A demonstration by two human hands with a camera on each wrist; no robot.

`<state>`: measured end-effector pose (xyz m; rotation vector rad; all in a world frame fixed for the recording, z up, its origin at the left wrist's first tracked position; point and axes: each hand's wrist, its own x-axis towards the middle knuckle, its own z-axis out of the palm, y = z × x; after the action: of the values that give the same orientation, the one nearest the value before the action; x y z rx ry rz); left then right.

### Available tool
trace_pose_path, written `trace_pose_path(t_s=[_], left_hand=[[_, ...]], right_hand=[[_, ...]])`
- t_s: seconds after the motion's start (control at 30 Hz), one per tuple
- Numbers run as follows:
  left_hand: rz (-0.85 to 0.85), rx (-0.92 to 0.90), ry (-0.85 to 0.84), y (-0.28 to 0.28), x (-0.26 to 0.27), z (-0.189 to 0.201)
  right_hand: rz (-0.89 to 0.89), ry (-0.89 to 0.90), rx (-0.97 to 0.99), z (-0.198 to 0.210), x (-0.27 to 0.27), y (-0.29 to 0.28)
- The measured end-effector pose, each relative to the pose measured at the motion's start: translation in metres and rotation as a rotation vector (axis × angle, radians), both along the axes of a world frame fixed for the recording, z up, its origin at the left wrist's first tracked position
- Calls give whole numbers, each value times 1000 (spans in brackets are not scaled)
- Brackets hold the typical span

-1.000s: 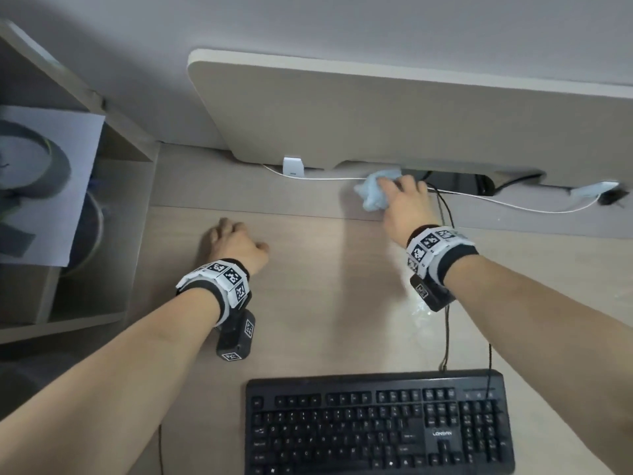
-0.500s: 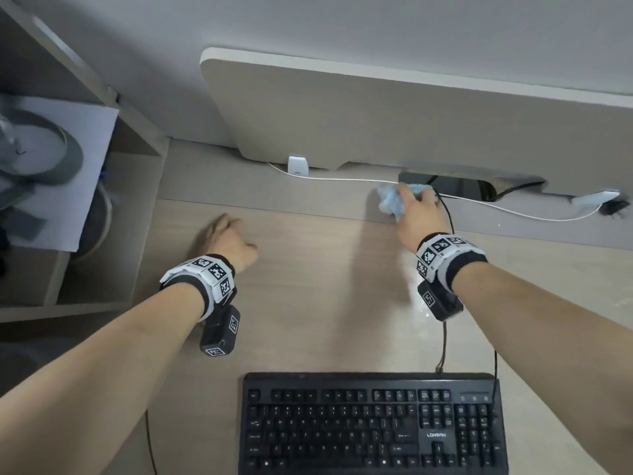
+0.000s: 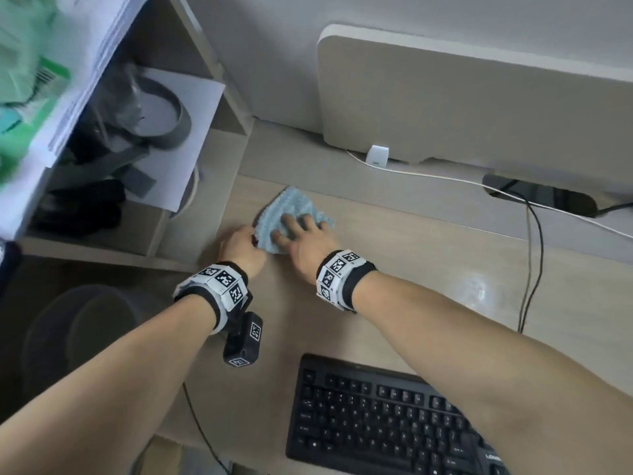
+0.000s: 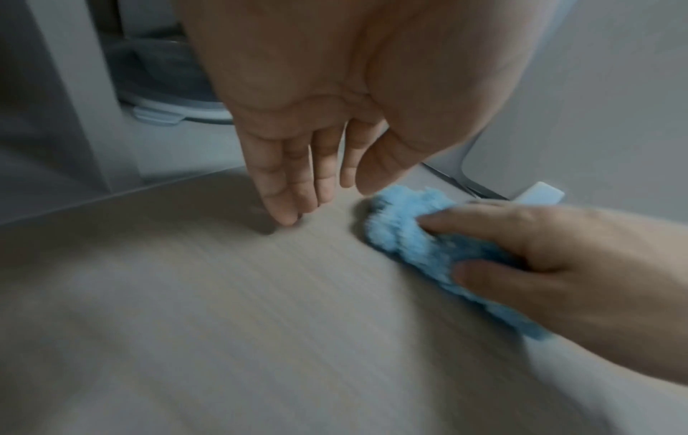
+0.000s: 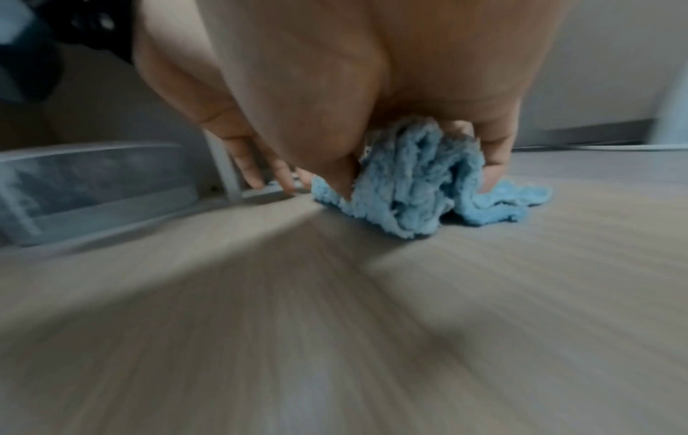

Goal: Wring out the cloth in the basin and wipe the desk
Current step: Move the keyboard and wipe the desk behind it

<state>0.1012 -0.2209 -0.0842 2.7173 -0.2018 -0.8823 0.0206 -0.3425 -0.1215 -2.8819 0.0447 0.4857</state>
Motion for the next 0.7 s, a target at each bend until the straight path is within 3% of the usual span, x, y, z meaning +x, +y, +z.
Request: trace_pose_path(t_s=[0.13,0.37,0.57,0.7], left_hand=[[-18,-44,29,-12,-6,-2],[-119,-13,19,-41,-30,-5],[-234,80,51,-41,-53,1],[-285,149,108,-32,-71,9]], right_hand=[[-165,11,-26,-4,-42,-49],[-753,207,-118,-3,-149,-168],[-1072,67,33,27,-206,-213],[-1209,12,2,51,-266,-214]])
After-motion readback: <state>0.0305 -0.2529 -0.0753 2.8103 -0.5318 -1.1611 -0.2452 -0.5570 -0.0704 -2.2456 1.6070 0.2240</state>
